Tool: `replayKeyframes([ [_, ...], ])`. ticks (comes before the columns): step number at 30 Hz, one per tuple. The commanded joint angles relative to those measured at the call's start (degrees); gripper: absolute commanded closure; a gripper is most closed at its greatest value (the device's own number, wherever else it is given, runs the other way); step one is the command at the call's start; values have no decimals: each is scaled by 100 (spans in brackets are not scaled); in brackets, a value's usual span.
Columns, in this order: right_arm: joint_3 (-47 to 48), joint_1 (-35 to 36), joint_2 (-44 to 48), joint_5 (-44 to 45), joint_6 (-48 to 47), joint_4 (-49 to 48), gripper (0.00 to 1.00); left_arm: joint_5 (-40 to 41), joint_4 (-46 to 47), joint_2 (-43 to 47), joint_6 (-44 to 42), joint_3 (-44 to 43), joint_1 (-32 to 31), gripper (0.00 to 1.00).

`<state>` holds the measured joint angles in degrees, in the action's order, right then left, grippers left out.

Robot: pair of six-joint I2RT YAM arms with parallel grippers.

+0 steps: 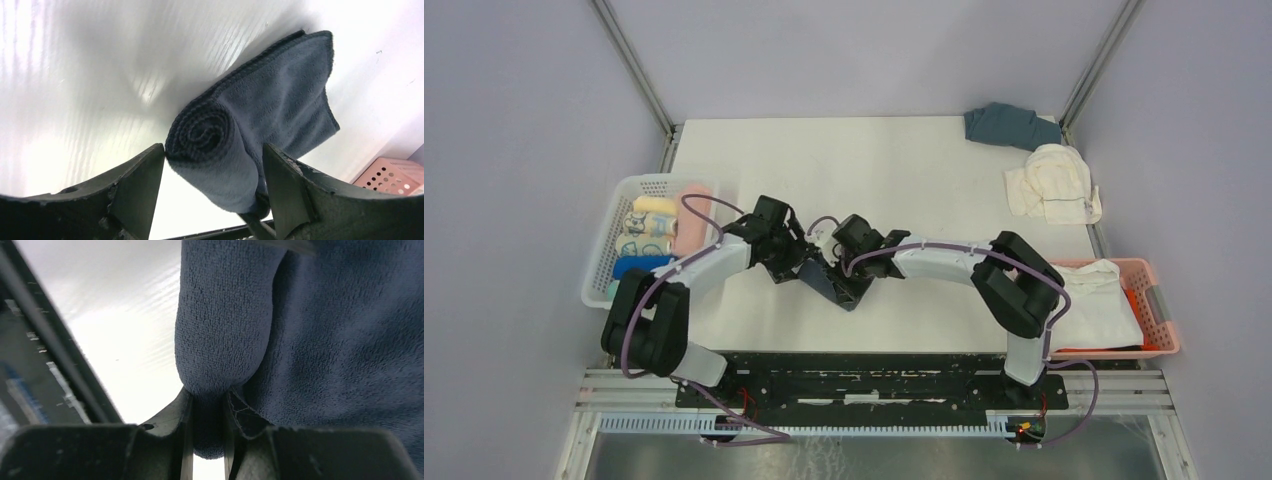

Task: Roll the towels
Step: Roll the towel at the center of the board.

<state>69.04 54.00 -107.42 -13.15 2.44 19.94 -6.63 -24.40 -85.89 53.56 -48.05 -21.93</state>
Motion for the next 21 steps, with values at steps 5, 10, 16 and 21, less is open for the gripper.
replayKeyframes([
  [5, -646, -1099, -394, -3311, 1544, -1303, 80, 27, -368, 959, -50, 382, 14, 20],
  [10, -722, -1437, -910, -4020, 2010, -1703, 79, -323, -37, 860, 61, 438, -14, 20],
  [16, -819, -1798, -1367, -4308, 2565, -2131, 79, -438, 331, 431, 108, 211, -87, 21],
  [21, -749, -1907, -1389, -4234, 2542, -1975, 79, -390, 588, -183, 78, 56, -104, 30],
])
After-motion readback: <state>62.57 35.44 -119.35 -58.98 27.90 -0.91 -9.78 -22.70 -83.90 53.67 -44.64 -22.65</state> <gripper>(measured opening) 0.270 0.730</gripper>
